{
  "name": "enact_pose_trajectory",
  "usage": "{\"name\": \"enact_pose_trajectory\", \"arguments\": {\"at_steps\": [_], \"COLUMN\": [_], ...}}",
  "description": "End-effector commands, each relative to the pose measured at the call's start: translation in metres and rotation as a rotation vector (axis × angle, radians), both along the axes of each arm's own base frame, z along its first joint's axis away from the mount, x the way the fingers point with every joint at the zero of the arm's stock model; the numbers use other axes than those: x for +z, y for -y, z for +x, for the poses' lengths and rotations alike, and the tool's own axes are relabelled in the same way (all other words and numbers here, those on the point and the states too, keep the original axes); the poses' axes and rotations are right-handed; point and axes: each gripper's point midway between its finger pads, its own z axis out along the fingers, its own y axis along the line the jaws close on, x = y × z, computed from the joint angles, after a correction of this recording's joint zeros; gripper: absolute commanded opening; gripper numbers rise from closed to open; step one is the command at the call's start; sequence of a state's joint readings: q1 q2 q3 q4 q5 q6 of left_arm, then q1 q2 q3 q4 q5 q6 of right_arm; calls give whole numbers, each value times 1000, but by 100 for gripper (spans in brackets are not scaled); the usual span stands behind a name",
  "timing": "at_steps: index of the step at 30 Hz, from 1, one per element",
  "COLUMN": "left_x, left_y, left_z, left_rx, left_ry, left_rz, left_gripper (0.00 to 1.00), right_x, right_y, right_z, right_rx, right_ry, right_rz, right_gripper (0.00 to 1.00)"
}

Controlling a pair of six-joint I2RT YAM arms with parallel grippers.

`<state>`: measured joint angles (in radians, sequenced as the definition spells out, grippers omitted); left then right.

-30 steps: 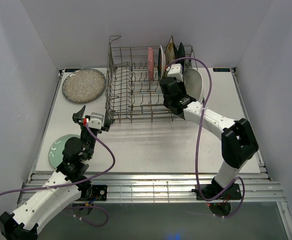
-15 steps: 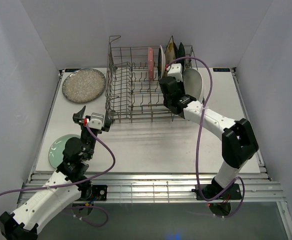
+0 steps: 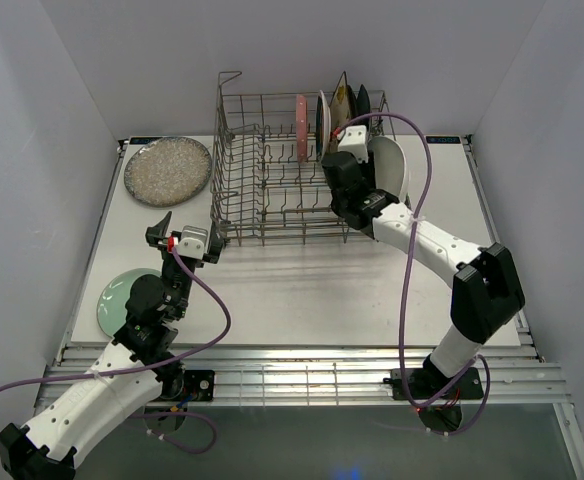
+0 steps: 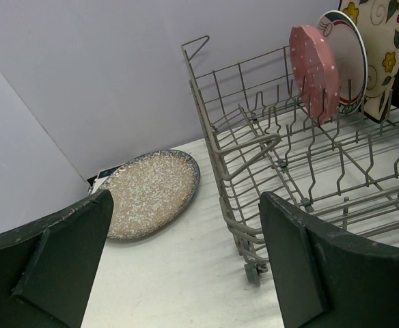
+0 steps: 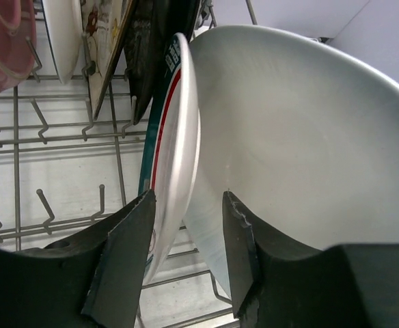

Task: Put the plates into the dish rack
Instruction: Insert the plate into the dish rack.

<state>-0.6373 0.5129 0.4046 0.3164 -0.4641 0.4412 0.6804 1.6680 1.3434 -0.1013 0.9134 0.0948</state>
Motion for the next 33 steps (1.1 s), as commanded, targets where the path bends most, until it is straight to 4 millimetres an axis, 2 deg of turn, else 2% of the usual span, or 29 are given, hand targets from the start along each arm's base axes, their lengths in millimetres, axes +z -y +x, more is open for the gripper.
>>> {"name": "enact_pose_trajectory", "arguments": {"at_steps": [1,8,13,17,25,26,33], "left_x": [1,1,0,-3,-5,-7,-24], "left_y": [-2,-1,-1,-1,-5,-5,-10], "left_z": [-1,0,0,2,2,3,14], "left_rx": [6,5,7,12,35,38,107], "left_ry": [8,5,3,-6,-19,-29,-83], "left_rz": [-8,-9,-6,1,-1,0,68], "left_gripper": [98,98,98,98,98,98,98], "right_x": [27,40,50,58,65,72,77], "right_y": [12,24,24,33,28,24,14], "right_z": [-6,-17,-25,-33,-52,-56,-80], "right_rx": [-33,-44,-8,-13,85,125,256], "right_ry": [62,83,95,112,118,129,124], "right_rz": [60,79,106,113,183,213,294], "right_gripper": [50,52,53,58,59,59,59]}}
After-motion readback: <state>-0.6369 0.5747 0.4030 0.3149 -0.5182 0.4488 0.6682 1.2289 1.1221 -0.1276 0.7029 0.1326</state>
